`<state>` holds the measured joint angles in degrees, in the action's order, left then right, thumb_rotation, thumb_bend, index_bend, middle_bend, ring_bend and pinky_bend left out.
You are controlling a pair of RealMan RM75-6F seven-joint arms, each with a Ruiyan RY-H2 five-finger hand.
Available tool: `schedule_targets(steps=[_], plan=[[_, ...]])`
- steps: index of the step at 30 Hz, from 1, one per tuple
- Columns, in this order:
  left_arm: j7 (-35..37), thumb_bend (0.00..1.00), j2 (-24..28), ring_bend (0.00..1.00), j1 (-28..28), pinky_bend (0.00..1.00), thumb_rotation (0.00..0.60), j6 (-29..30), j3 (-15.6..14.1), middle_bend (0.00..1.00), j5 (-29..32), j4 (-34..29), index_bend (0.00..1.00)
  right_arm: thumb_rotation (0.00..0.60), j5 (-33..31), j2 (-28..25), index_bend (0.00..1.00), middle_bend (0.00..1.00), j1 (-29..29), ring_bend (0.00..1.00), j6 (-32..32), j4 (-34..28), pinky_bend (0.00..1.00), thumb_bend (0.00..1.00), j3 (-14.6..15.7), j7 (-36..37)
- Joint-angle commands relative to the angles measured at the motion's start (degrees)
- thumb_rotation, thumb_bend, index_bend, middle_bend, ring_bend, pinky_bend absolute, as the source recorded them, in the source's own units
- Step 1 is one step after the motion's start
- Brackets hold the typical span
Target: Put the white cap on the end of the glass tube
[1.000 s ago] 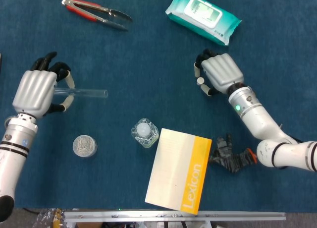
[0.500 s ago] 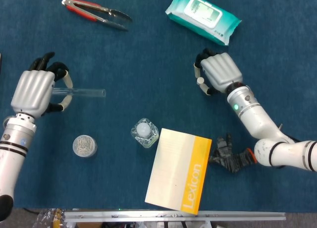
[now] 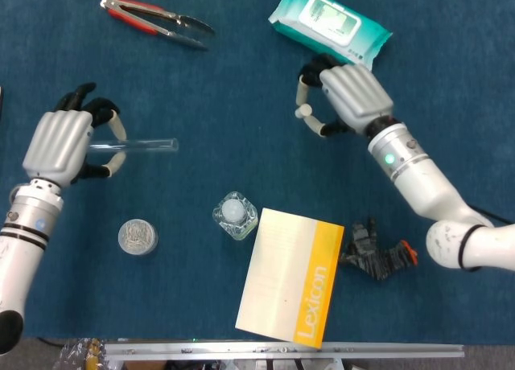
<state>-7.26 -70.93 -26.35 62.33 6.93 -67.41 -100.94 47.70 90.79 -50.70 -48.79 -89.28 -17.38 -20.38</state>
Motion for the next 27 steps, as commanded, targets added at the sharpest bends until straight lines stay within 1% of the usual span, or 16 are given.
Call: schedule_targets(steps=[1,5,9,19,27], plan=[[0.5,0.33,-0.1,0.08,-0.4,0.12,0.600,-0.7,0.4,0.29,0.6,-0.6,0.59,0.600,0.7,-2.8,0.58,0.31,-0.1,0.14,-0.6,-4.0,0.32,0.32,-2.1,2.3],[1.0,0.33,-0.1,0.08,-1.0,0.12,0.600,-1.6,0.9,0.30,1.7,-1.7,0.59,0.600,1.6,-4.5,0.58,0.31,-0.2,0.14,-1.1,-7.3,0.32,0.32,-3.2,4.0],[0.5,0.33,-0.4,0.08,-1.6,0.12,0.600,-2.1,1.1,0.30,2.4,-2.6,0.59,0.600,2.8,-5.5,0.58,0.31,-0.4,0.14,-1.5,-9.7,0.32,0.32,-3.4,5.3],[1.2,0.33,-0.8,0.08,-3.2,0.12,0.600,-4.4,1.9,0.30,5.5,-4.9,0.60,0.600,4.3,-5.3,0.58,0.31,-1.5,0.14,-2.5,-13.0,0.32,0.32,-3.8,7.9],[3.7,0.33,0.0,0.08,-4.2,0.12,0.600,-6.5,2.6,0.29,6.9,-5.9,0.60,0.600,2.6,-4.9,0.58,0.31,-2.8,0.14,-3.8,-15.0,0.32,0.32,-3.7,7.5]])
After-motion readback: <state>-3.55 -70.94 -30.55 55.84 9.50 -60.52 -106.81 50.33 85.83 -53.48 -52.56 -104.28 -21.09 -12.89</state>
